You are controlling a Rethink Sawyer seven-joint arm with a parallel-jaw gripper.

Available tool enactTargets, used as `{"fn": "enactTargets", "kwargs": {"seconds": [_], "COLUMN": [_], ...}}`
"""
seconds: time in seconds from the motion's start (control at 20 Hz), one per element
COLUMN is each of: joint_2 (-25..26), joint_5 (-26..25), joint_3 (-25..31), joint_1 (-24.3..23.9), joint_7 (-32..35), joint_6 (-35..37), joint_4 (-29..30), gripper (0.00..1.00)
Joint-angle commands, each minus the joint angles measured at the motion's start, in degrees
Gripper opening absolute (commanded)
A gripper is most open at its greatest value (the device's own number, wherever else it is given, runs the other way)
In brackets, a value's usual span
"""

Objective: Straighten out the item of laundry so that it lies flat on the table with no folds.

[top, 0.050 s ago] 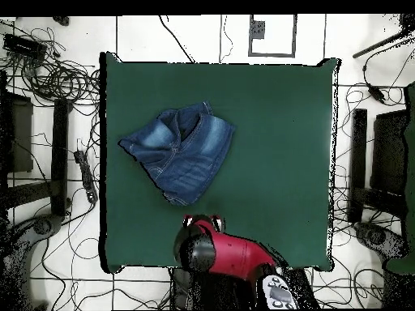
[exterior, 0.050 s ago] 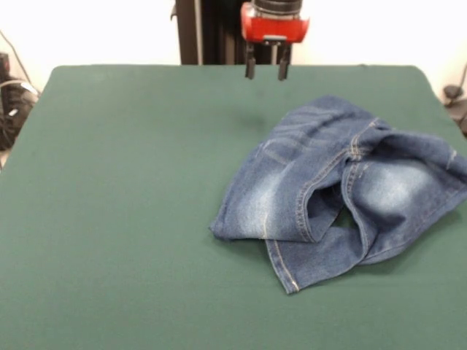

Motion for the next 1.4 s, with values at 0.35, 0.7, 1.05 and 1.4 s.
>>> {"fn": "enactTargets", "kwargs": {"seconds": [0.35, 0.7, 1.05, 1.4], "joint_2": [5.3, 5.4, 5.2, 7.0], "joint_5": [2.5, 4.0, 6.5, 7.2], "joint_3": [8.4, 13.1, 15.4, 15.6], "joint_1": [2.0, -0.3, -1.0, 0.0], "joint_7": [6.8, 7.4, 8.7, 10.3], "joint_6": [8.1, 11.4, 15.3, 11.6], "joint_4": [-14.4, -14.8, -15.2, -14.6], "gripper": [1.0, 1.0, 1.0, 1.0]}}
